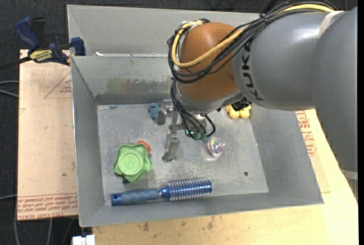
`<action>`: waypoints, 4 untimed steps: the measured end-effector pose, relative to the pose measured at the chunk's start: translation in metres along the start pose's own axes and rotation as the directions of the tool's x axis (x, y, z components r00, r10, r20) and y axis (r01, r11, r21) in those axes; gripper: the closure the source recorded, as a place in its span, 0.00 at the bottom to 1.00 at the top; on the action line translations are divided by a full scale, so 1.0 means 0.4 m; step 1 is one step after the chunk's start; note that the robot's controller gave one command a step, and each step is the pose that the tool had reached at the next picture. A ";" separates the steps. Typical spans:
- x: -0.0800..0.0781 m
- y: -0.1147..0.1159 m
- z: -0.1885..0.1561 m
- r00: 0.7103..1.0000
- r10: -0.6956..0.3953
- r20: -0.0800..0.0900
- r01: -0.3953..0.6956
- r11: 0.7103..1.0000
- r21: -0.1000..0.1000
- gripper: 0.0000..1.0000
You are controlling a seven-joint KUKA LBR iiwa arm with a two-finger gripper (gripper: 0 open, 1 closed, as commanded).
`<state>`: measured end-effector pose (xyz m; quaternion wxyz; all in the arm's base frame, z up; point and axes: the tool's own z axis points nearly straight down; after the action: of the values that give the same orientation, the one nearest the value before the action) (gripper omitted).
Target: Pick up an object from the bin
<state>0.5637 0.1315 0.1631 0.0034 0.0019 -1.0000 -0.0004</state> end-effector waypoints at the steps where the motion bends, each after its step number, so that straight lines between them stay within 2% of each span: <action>1: 0.092 0.147 0.211 0.996 0.087 0.010 -0.087 0.996 -0.005 0.00; 2: 0.124 0.279 0.217 0.996 -0.090 0.021 0.090 0.996 -0.002 0.00; 3: 0.124 0.277 0.218 0.996 -0.087 0.018 0.087 0.996 -0.002 1.00; 4: 0.160 0.289 -0.035 0.997 -0.071 0.014 0.071 0.998 -0.003 1.00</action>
Offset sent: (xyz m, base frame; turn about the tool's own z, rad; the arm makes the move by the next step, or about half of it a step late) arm -0.0372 0.0545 -0.0834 0.0923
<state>0.4995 0.2471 0.1775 -0.0037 0.0372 -0.9993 -0.0023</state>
